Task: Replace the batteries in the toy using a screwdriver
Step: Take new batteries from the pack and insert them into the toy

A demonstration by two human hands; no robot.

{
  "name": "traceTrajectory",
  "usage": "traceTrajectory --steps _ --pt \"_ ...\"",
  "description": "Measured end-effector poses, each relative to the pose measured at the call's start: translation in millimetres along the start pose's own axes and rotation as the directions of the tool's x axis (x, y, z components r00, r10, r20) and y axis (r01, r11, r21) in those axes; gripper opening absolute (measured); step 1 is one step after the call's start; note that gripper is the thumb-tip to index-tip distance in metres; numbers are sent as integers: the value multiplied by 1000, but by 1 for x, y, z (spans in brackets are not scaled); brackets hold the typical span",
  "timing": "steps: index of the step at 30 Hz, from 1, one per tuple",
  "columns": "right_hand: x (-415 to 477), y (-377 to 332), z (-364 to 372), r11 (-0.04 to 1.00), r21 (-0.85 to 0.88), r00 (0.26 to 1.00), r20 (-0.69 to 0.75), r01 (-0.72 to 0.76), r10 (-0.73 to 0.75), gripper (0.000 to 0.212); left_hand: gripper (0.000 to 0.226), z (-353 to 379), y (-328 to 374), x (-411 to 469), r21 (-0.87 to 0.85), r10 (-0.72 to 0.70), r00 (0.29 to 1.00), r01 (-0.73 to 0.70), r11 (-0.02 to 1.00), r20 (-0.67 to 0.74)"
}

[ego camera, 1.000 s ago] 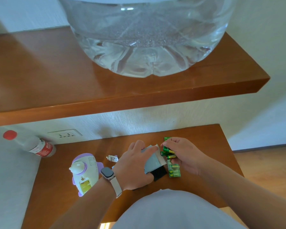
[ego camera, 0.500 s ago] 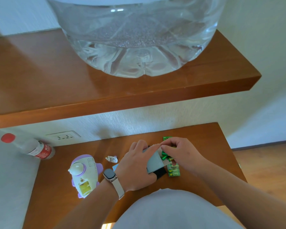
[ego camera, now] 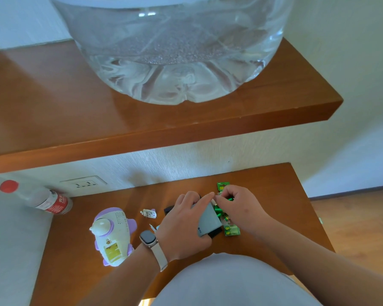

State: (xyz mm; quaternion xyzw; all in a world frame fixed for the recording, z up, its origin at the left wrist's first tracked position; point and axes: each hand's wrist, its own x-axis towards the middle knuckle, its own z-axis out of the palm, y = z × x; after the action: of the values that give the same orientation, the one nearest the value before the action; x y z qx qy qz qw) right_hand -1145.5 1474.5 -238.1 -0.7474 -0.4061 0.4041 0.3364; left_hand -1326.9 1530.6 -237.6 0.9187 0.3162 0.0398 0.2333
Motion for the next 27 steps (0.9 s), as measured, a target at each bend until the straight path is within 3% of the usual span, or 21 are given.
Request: traceTrajectory --steps 5,12,20,27 --pt "1 3 -2 999 -24 999 -38 33 -34 28 86 4 0 0 -27 25 1000 -26 999 -13" --pt "3 6 -7 998 -8 997 27 67 -66 30 86 8 -3 2 -42 56 998 -57 998 -22" --pt "5 6 -10 997 75 999 19 32 -34 30 88 11 -4 7 -56 28 999 -29 998 -16" --pt "7 4 -19 992 -57 993 -8 114 -115 21 90 13 0 9 -88 14 999 -17 996 -34"
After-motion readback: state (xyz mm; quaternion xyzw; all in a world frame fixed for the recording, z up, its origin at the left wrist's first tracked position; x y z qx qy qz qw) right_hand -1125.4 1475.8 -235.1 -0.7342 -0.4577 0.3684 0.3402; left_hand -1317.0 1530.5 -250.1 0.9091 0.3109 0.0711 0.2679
